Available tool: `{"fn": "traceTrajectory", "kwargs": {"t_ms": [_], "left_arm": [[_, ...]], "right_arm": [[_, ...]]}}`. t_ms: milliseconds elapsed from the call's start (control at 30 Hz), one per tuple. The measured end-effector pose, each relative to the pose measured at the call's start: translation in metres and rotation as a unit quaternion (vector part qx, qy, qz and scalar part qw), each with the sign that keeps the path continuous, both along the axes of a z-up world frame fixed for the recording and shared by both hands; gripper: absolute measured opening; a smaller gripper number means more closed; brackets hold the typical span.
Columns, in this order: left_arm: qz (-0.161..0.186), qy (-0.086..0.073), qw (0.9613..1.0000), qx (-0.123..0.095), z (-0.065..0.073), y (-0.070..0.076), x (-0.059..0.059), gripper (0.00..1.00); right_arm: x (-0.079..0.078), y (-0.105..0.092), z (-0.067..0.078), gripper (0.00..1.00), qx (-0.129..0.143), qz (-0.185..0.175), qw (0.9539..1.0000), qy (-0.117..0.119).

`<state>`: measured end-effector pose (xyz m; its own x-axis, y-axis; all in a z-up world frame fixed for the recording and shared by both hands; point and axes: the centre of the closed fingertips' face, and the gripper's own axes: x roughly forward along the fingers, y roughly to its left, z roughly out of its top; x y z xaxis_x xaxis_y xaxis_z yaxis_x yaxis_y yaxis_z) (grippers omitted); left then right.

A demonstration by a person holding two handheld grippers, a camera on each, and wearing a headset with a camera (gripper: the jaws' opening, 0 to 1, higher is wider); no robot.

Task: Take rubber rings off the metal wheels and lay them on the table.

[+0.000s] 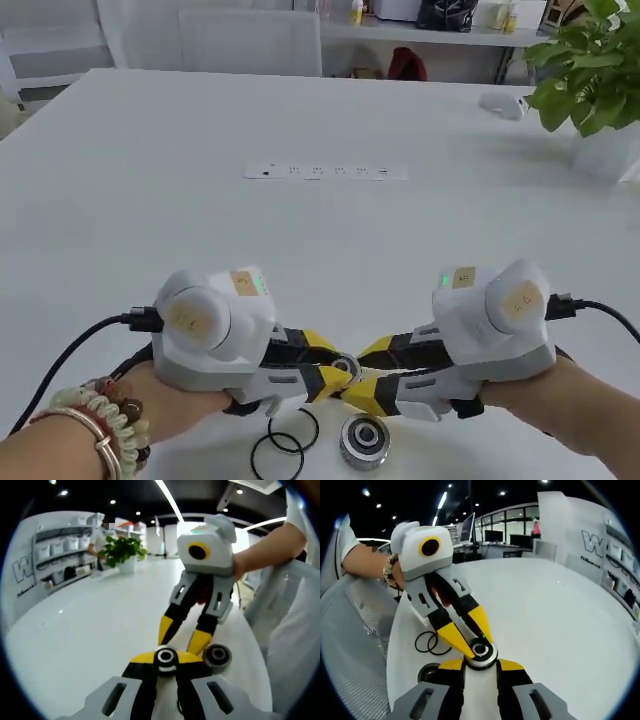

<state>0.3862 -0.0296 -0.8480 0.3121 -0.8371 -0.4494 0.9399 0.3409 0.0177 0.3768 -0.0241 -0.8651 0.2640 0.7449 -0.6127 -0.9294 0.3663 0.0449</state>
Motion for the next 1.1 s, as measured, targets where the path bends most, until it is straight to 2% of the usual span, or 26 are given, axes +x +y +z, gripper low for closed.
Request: {"fn": "traceTrajectory", "kwargs": {"t_ms": [400,433,500,533,567,600,633,767,900,1000,1100], "left_arm": [[0.003,0.000,1.0000,0.001,0.000,0.000,-0.001,0.14],[0.004,-0.001,1.0000,0.001,0.000,0.000,0.000,0.14],[0.006,-0.002,1.0000,0.003,0.000,0.001,0.001,0.14],[0.006,0.001,1.0000,0.000,0.000,0.001,0.001,0.14],[0.005,0.000,1.0000,0.000,0.000,0.001,0.000,0.14],[0.005,0.000,1.0000,0.000,0.000,0.001,0.000,0.14],[0.006,0.000,1.0000,0.000,0.000,0.001,0.000,0.14],[0.006,0.000,1.0000,0.000,0.000,0.001,0.000,0.14],[0.007,-0.002,1.0000,0.001,0.000,0.000,0.000,0.14],[0.006,-0.002,1.0000,0.002,0.000,0.000,0.000,0.14],[0.004,-0.002,1.0000,0.002,0.000,0.000,-0.001,0.14]], "right_arm": [[-0.002,-0.002,0.001,0.18,-0.014,0.013,0.9998,-0.005],[-0.003,-0.004,0.001,0.16,-0.017,0.016,0.9997,-0.006],[-0.001,-0.011,-0.002,0.00,-0.030,0.010,0.9995,-0.007],[-0.002,-0.007,0.002,0.00,-0.001,0.003,0.9999,0.010],[-0.001,-0.009,0.000,0.00,-0.004,-0.013,0.9997,0.020],[0.000,-0.010,0.000,0.00,-0.010,-0.004,0.9999,0.009],[-0.001,-0.009,0.001,0.00,-0.010,-0.004,0.9999,0.008],[-0.001,-0.010,0.001,0.00,-0.018,-0.006,0.9998,0.007],[0.002,-0.011,0.001,0.00,-0.024,-0.019,0.9994,0.017],[0.006,-0.014,0.002,0.00,-0.023,-0.037,0.9986,0.031],[0.009,-0.017,0.005,0.00,-0.006,-0.066,0.9962,0.056]]}}
